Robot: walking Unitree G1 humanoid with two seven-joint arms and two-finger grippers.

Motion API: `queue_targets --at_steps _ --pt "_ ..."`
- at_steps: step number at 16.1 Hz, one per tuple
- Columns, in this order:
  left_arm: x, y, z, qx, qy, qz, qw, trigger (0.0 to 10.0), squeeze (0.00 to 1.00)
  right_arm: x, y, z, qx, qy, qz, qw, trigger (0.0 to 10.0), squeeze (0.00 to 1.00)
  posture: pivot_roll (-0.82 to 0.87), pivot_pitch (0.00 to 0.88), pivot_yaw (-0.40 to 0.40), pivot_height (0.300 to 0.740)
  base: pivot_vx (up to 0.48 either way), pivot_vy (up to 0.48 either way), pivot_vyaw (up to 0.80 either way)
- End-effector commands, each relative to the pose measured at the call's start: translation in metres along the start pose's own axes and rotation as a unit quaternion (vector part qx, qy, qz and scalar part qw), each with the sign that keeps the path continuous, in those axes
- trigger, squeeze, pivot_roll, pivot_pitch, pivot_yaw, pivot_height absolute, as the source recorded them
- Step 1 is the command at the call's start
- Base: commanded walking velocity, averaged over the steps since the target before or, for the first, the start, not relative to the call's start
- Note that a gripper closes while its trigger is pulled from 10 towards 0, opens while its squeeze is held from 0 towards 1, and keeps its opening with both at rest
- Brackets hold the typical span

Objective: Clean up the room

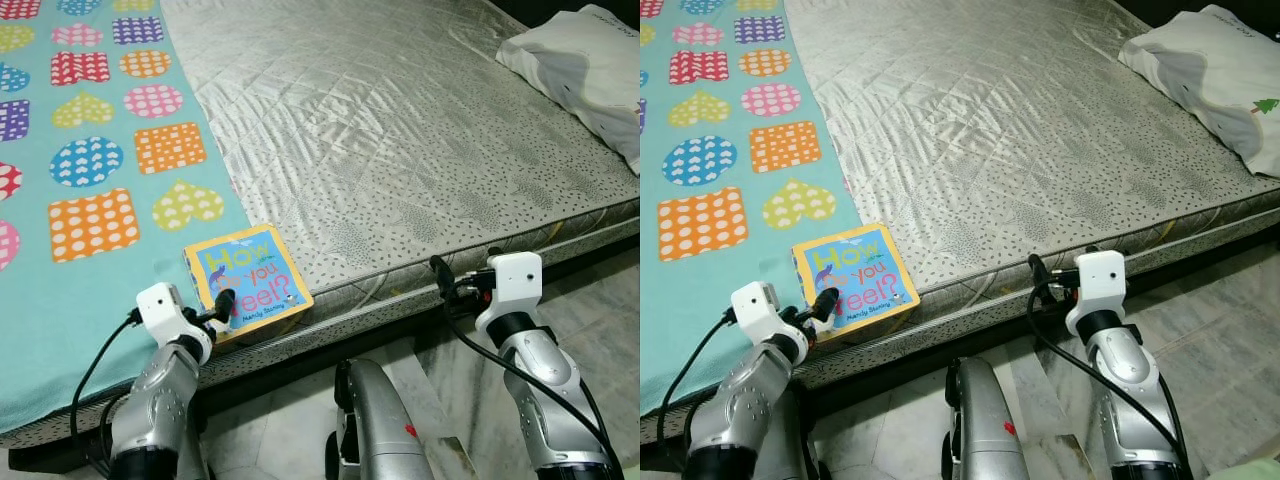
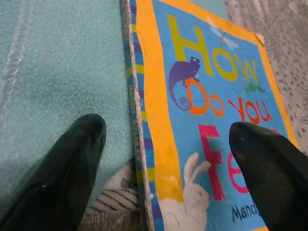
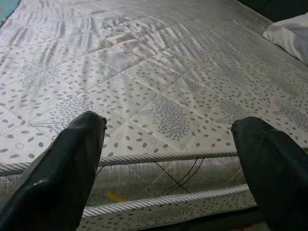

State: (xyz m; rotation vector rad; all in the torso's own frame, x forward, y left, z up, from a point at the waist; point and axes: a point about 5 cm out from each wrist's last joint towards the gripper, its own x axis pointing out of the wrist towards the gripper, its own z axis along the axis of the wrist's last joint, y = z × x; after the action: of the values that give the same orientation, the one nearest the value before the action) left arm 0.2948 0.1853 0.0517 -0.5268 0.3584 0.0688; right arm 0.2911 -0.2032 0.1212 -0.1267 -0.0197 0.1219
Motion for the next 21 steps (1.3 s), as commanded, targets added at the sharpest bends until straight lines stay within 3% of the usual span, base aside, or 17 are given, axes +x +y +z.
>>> queue_targets --at_steps 1,6,7,8,9,10,19,20,21 --pt "0.001 0.006 -0.011 -0.007 0.031 0.004 1.000 10.0 0.00 0.000 -0.003 0.001 -0.002 0.001 -0.005 1.000 10.0 0.00 -0.17 0.170 -0.128 0.540 0.000 0.000 0.00" --pt "0.018 -0.008 -0.018 -0.046 0.079 -0.042 0.995 10.0 0.00 0.001 -0.006 0.007 -0.012 -0.011 -0.006 1.000 10.0 0.00 -0.20 0.162 -0.127 0.540 0.000 0.000 0.00" --pt "0.019 -0.013 -0.021 -0.070 0.089 -0.064 0.992 10.0 0.00 0.001 -0.005 0.008 -0.012 -0.012 -0.005 1.000 10.0 0.00 -0.20 0.160 -0.127 0.540 0.000 0.000 0.00" --pt "0.020 -0.016 -0.023 -0.077 0.096 -0.074 0.990 4.6 0.00 0.001 -0.004 0.009 -0.012 -0.013 -0.005 1.000 10.0 0.00 -0.20 0.157 -0.128 0.540 0.000 0.000 0.00" --pt "0.021 -0.020 -0.027 -0.100 0.109 -0.097 0.984 0.5 0.00 0.002 -0.002 0.010 -0.012 -0.015 -0.004 1.000 10.0 0.00 -0.20 0.155 -0.129 0.540 0.000 0.000 0.00" --pt "0.021 -0.025 -0.030 -0.132 0.128 -0.127 0.975 0.0 0.00 0.003 0.000 0.012 -0.015 -0.020 0.001 1.000 10.0 0.00 -0.20 0.152 -0.130 0.540 0.000 0.000 0.00" --pt "0.022 -0.028 -0.036 -0.215 0.175 -0.188 0.942 0.0 0.00 0.007 0.001 0.016 -0.019 -0.029 0.001 0.999 10.0 0.00 -0.20 0.140 -0.124 0.540 0.000 0.000 0.00" --pt "0.022 -0.028 -0.036 -0.211 0.176 -0.191 0.943 8.5 0.00 0.007 0.001 0.016 -0.019 -0.030 0.000 0.999 10.0 0.00 -0.20 0.139 -0.123 0.540 0.000 0.000 0.00" --pt "0.022 -0.027 -0.036 -0.191 0.178 -0.183 0.948 10.0 0.00 0.007 0.001 0.016 -0.019 -0.031 0.000 0.999 10.0 0.00 -0.20 0.138 -0.122 0.540 0.000 0.000 0.00"
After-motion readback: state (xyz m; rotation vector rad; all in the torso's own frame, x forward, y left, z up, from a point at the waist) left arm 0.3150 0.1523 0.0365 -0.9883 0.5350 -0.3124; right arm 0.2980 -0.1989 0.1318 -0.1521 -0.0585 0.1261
